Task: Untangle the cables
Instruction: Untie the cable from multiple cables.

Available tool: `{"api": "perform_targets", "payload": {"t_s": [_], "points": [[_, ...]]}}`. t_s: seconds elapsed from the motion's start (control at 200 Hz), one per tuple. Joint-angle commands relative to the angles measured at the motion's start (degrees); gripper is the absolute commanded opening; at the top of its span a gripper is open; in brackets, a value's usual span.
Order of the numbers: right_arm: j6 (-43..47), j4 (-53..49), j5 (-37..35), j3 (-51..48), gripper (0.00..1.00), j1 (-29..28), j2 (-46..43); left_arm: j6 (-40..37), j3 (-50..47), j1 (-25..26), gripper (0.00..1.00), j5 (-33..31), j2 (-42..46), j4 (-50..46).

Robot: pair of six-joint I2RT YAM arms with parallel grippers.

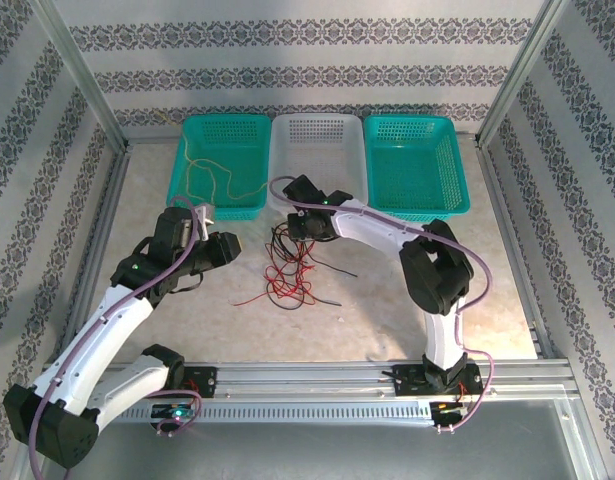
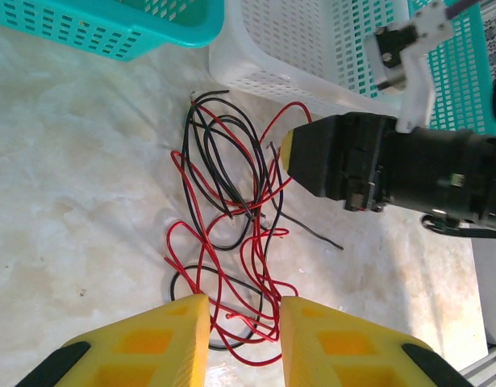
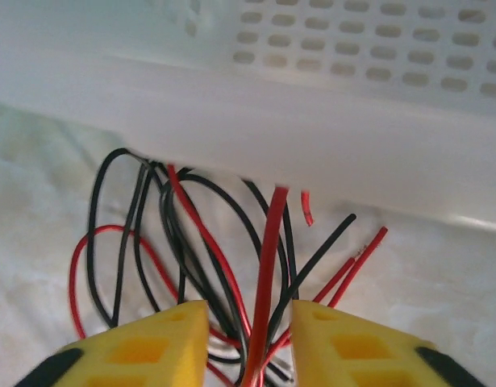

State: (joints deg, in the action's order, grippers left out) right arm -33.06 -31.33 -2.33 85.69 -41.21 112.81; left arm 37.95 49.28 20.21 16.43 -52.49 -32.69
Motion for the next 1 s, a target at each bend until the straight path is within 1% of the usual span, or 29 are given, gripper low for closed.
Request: {"api": "perform_targets", "payload": {"t_s": [0.0, 0.075, 0.115, 0.165, 0.315, 0.445, 0.56, 0.635, 0.78, 0.919, 0.959, 0.994], "points": [[2.7, -1.2, -0.4, 0.2, 0.21, -2.0, 0.4, -0.3, 0.9, 0.7, 0.28, -0.5, 0.3, -1.2], [2.5, -1.0, -0.3, -3.6, 0.11, -3.1, -2.6, -0.1, 1.2, 0.7, 0.28, 0.0, -0.4, -0.1], [1.9, -0.4, -0.2, -6.6, 0.09, -3.5, -5.2, 0.0, 1.2, 0.6, 0.27, 0.5, -1.3, 0.8], [1.2, 0.8, 0.5, -11.0, 0.00, -3.9, -9.0, 0.0, 1.3, 0.7, 0.27, 1.3, -2.4, 1.9], [-0.5, 2.0, 1.4, -21.8, 0.00, -4.9, -19.3, 0.2, 1.7, 0.9, 0.25, 2.7, -6.0, 4.6], [-1.2, 0.3, -0.5, -26.0, 0.00, -4.7, -26.1, 0.5, 1.5, 1.9, 0.24, 3.7, -9.7, 7.7], [-0.6, -2.7, -1.9, -24.2, 0.00, -3.7, -30.3, 0.5, 2.2, 3.9, 0.24, 5.4, -13.5, 11.6], [0.1, -4.6, -1.9, -21.1, 0.00, -3.2, -32.8, 0.8, 2.4, 5.1, 0.25, 7.1, -14.8, 16.1], [1.4, -8.1, -0.4, -12.4, 0.00, -3.1, -36.8, 1.1, 1.7, 7.0, 0.35, 11.2, -15.3, 27.8], [3.0, -10.4, 1.1, -5.0, 0.00, -3.2, -38.5, -0.5, 2.2, 10.7, 0.46, 14.0, -16.1, 36.5], [3.4, -11.3, 1.4, -3.0, 0.00, -3.2, -38.4, -1.4, 2.4, 12.0, 0.49, 14.2, -16.7, 38.3], [3.7, -11.9, 1.6, -1.3, 0.00, -3.2, -38.5, -3.0, 2.8, 13.3, 0.52, 13.3, -17.1, 38.5]]}}
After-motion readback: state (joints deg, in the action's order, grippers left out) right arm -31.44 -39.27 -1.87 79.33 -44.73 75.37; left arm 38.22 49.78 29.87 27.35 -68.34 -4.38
